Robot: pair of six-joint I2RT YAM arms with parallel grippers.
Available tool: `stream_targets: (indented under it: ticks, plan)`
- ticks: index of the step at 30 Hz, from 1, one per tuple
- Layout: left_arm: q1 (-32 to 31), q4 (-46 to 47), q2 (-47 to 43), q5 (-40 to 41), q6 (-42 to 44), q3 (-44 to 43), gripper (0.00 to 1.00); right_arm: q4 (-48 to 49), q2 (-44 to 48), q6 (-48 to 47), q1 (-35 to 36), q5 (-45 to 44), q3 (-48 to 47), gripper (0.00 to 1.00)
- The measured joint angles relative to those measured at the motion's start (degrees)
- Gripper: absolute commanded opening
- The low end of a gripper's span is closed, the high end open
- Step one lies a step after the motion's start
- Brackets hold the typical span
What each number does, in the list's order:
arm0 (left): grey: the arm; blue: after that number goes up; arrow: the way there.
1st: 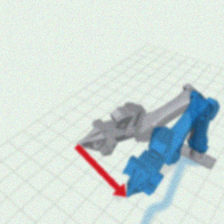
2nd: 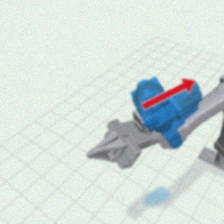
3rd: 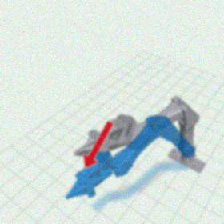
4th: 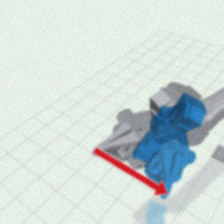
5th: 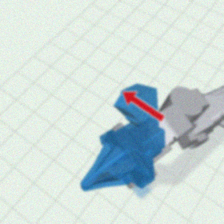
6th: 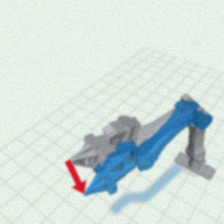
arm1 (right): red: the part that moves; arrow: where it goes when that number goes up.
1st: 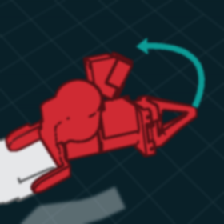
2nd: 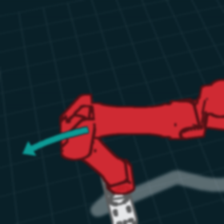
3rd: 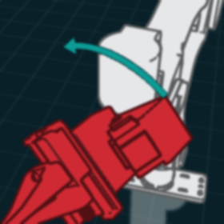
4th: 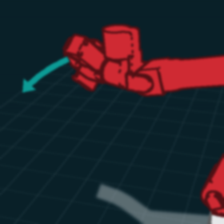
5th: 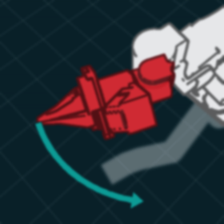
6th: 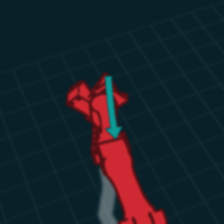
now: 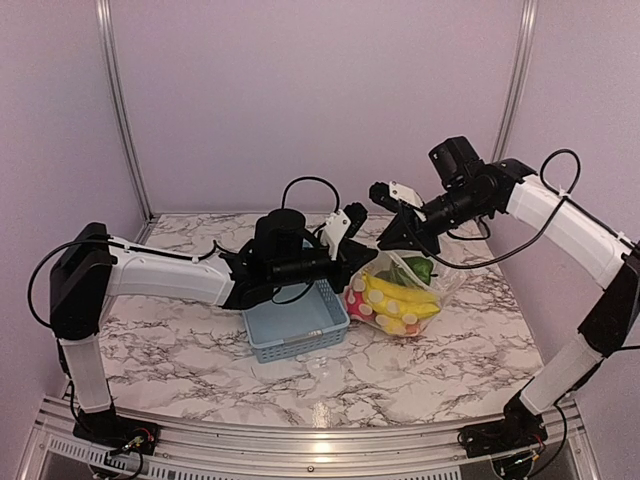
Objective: Place the food in the zip-top bag and seal the zipper
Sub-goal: Zip the zipper on the zipper food storage bag.
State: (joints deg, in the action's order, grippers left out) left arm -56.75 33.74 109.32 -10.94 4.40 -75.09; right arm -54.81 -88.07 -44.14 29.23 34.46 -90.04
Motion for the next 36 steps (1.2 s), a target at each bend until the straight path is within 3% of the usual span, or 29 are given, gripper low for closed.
stream_targets:
  ticks: [16,25,36]
  plan:
    - [0.8,4.7,-0.2,1.5,-2.1,2.6,0.00,-3.6,0.2,-3.6,-8.2,2.3,1.5,0.05]
    - [2.0,5.6,-0.2,1.5,-3.0,4.5,0.00,-7.6,1.4,-7.2,-18.9,0.0,3.7,0.04]
    - [1.9,6.3,-0.2,0.7,-3.6,4.5,0.00,-10.1,1.7,-10.8,-22.2,1.5,3.7,0.04]
